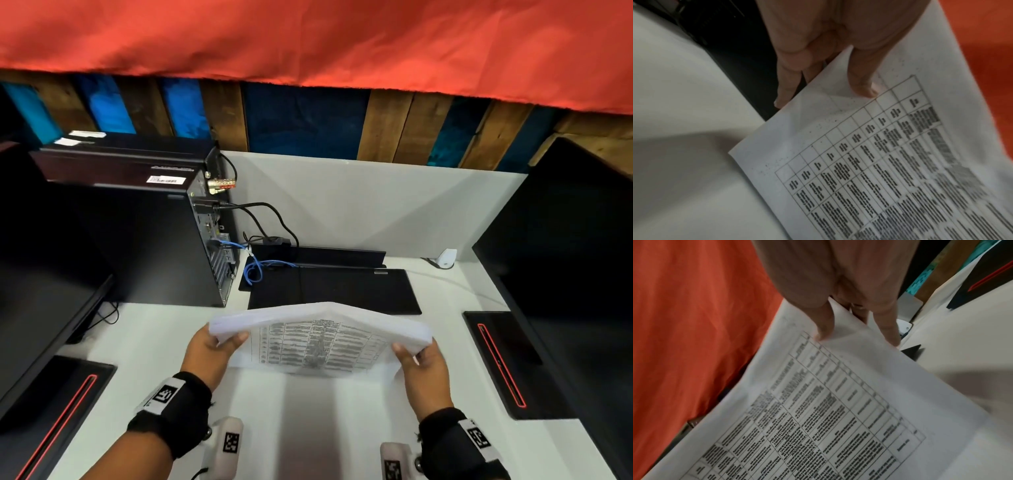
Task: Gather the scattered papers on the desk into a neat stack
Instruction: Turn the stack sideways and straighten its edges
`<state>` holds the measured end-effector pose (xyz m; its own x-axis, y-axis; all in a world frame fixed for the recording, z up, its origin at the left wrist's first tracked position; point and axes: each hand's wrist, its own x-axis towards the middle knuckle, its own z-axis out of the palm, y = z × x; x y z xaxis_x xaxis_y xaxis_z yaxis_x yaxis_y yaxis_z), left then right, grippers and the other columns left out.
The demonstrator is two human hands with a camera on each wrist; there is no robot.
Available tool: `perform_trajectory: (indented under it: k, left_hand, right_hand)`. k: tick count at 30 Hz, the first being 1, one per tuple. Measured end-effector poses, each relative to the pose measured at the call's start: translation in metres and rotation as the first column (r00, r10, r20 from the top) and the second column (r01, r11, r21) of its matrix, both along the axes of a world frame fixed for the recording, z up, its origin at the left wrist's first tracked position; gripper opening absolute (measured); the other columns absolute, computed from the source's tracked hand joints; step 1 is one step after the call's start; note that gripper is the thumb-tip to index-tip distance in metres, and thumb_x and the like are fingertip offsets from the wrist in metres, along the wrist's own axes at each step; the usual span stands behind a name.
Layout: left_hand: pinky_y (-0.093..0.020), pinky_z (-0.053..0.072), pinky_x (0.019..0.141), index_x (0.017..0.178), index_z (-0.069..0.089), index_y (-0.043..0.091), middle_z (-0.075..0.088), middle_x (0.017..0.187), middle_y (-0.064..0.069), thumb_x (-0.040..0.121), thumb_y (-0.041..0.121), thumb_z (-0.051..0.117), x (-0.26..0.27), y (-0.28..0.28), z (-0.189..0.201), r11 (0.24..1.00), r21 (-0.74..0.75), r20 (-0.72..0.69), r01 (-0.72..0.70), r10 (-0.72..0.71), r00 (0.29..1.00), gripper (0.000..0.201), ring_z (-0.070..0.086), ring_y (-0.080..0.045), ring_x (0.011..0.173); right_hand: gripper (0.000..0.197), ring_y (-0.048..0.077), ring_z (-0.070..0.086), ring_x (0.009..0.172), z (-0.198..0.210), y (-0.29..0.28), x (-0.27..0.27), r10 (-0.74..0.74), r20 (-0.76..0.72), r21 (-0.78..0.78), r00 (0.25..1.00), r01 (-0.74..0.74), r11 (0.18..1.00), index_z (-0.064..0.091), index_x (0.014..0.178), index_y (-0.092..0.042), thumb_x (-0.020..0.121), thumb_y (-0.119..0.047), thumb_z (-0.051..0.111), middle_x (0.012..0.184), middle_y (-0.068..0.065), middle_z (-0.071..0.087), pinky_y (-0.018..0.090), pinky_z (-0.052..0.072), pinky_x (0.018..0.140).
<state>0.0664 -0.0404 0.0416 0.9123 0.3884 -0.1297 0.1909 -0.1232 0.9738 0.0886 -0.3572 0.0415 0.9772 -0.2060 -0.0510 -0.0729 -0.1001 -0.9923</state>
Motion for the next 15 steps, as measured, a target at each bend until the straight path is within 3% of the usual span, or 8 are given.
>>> perform_trajectory:
  k: [1, 3, 6, 9, 11, 13, 15]
  left_hand:
    - [-0.031, 0.047, 0.086, 0.1, 0.065, 0.008, 0.067, 0.085, 0.008, 0.081, 0.001, 0.067, -0.003, -0.003, -0.004, 1.0, 0.01, -0.033, 0.01, -0.01, 0.999, 0.021, 0.062, -0.011, 0.081]
    - [-0.033, 0.049, 0.084, 0.094, 0.065, 0.011, 0.068, 0.077, 0.012, 0.082, 0.002, 0.066, -0.008, -0.005, -0.009, 1.0, 0.014, -0.063, 0.003, -0.002, 0.998, 0.016, 0.061, -0.014, 0.075]
    - [-0.022, 0.048, 0.069, 0.091, 0.065, 0.014, 0.07, 0.067, 0.015, 0.084, 0.001, 0.063, -0.007, -0.005, -0.009, 0.996, -0.059, -0.04, -0.059, 0.057, 0.998, 0.015, 0.064, -0.017, 0.076]
    - [-0.027, 0.048, 0.073, 0.095, 0.067, 0.014, 0.069, 0.082, 0.008, 0.082, 0.005, 0.068, -0.006, -0.005, -0.006, 0.998, -0.031, -0.012, -0.048, 0.047, 0.999, 0.016, 0.065, -0.028, 0.092]
    - [-0.019, 0.051, 0.072, 0.099, 0.068, 0.013, 0.073, 0.08, 0.009, 0.075, 0.007, 0.075, -0.007, -0.005, -0.001, 1.0, -0.026, 0.009, -0.015, 0.015, 1.0, 0.026, 0.069, -0.021, 0.09]
    - [-0.013, 0.053, 0.073, 0.103, 0.066, 0.018, 0.074, 0.088, 0.009, 0.064, 0.019, 0.084, -0.007, -0.005, 0.006, 0.997, -0.075, 0.07, -0.002, 0.008, 0.998, 0.044, 0.069, -0.006, 0.087]
    - [-0.027, 0.053, 0.085, 0.104, 0.064, 0.025, 0.071, 0.103, 0.001, 0.055, 0.04, 0.081, -0.004, -0.006, 0.011, 0.989, -0.14, 0.105, -0.035, 0.05, 0.993, 0.055, 0.067, -0.013, 0.094]
  right_hand:
    - [0.026, 0.005, 0.067, 0.093, -0.001, 0.002, -0.003, 0.022, -0.02, -0.018, 1.0, -0.022, 1.0, 0.059, 0.108, -0.017, 0.09, 0.003, 0.056, 0.094, -0.011, 0.067, 0.005, 0.048, 0.065]
    - [0.028, -0.011, 0.065, 0.082, -0.001, 0.008, -0.007, 0.054, 0.0, -0.024, 0.999, -0.054, 0.998, 0.057, 0.109, -0.016, 0.092, 0.006, 0.052, 0.093, -0.013, 0.065, 0.0, 0.045, 0.062]
    - [0.029, -0.017, 0.062, 0.077, 0.002, 0.011, -0.015, 0.048, 0.079, -0.012, 0.996, -0.047, 0.999, 0.057, 0.101, -0.02, 0.092, 0.007, 0.05, 0.09, -0.01, 0.068, -0.002, 0.044, 0.064]
    - [0.037, -0.001, 0.065, 0.093, 0.001, 0.014, -0.018, 0.017, 0.104, -0.013, 0.994, -0.016, 1.0, 0.054, 0.103, -0.033, 0.092, 0.002, 0.054, 0.093, -0.014, 0.07, 0.003, 0.048, 0.071]
    - [0.056, 0.009, 0.062, 0.105, 0.001, 0.015, -0.018, 0.0, 0.13, -0.015, 0.991, 0.002, 1.0, 0.044, 0.114, -0.046, 0.089, 0.002, 0.058, 0.109, -0.016, 0.062, 0.008, 0.05, 0.084]
    - [0.075, 0.004, 0.051, 0.12, 0.006, 0.017, -0.019, 0.004, 0.23, -0.114, 0.973, 0.022, 0.993, 0.032, 0.125, -0.058, 0.089, 0.001, 0.059, 0.126, -0.011, 0.051, 0.012, 0.042, 0.1]
    - [0.071, -0.006, 0.039, 0.126, 0.012, 0.019, -0.019, 0.065, 0.317, -0.328, 0.946, 0.045, 0.944, 0.033, 0.128, -0.061, 0.092, -0.004, 0.056, 0.138, -0.012, 0.038, 0.005, 0.031, 0.104]
